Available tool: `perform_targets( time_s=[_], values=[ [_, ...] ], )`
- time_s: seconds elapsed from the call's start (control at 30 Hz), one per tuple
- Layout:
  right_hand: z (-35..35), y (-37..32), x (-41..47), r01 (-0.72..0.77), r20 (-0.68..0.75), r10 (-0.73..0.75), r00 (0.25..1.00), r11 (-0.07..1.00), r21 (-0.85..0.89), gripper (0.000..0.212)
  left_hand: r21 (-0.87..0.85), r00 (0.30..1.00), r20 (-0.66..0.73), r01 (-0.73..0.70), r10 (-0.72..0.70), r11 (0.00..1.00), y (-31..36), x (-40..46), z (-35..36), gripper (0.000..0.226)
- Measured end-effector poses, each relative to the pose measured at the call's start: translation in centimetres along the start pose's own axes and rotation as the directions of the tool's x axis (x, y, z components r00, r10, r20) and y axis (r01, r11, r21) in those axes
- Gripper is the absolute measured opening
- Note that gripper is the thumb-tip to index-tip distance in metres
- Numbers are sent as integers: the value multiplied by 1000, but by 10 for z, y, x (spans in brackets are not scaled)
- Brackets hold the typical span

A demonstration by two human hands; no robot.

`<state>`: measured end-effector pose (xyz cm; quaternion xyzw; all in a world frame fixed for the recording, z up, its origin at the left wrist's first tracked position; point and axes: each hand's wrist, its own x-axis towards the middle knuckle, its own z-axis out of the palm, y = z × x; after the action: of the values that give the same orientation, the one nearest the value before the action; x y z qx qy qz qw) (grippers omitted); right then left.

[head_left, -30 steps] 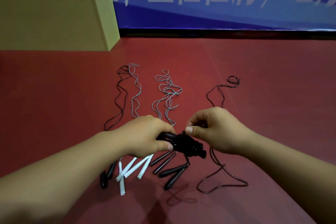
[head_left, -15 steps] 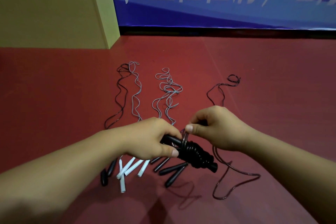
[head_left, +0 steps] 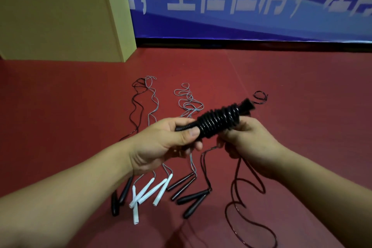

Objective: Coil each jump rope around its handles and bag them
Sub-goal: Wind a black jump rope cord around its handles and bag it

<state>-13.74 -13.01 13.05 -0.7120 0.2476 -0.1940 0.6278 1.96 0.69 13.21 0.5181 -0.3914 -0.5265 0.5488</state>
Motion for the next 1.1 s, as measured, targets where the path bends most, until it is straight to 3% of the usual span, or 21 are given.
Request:
perform_targets(
  time_s=[0.13, 0.23, 0.43, 0.53, 0.67, 0.87, 1.1],
  values=[
    [11, 3, -3, 12, 40, -6, 999, 987, -159, 24, -113, 991, -133, -5, -10, 994, 1, 5, 4, 30],
    [13, 6, -6, 60, 133, -17, 991, 945, -321, 14, -57, 963, -266, 18, -33, 998, 1, 8, 8, 17],
    [20, 9, -14, -18, 198, 92, 976, 937, -348, 23, 127, 905, -426, 73, -12, 989, -7, 15, 1, 23],
    [20, 7, -16, 41, 220, 60, 974, 902, -429, 20, 258, 863, -504, 112, 35, 959, -11, 18, -5, 23],
    [22, 4, -16, 84, 213, 26, 977, 864, -496, 14, 482, 826, -553, 206, 113, 852, -20, 20, -14, 24],
    [20, 3, -14, 60, 150, 40, 988, 793, -606, 22, 721, 835, -499, 251, 232, 645, -18, 21, -12, 24],
    [25, -1, -21, 147, 124, -80, 989, 618, -773, 39, 792, 799, -545, 390, 256, 469, -17, 21, -20, 29]
  ],
)
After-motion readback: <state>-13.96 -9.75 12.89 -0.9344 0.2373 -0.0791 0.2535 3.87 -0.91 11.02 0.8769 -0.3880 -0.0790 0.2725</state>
